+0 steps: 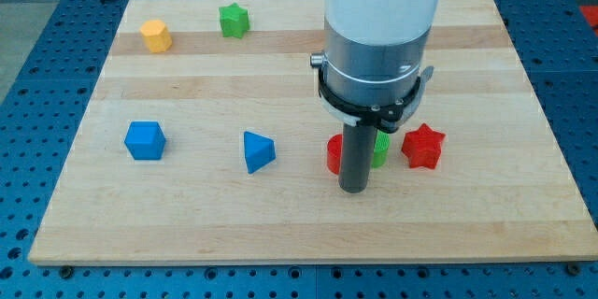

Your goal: Push the blue triangle closer to blue cube

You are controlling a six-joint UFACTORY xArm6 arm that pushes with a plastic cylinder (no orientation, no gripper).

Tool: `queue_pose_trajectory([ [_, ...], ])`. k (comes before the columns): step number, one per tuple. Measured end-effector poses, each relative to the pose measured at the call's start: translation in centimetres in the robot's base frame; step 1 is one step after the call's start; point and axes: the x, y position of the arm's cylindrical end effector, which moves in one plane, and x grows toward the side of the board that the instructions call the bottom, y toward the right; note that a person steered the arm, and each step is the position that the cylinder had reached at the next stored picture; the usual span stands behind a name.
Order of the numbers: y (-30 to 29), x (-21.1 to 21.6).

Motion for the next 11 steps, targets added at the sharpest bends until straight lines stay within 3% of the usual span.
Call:
queue_pose_trajectory([
  [3, -2.4, 0.2],
  [8, -17.6, -8.0],
  [11, -19.5, -9.1],
])
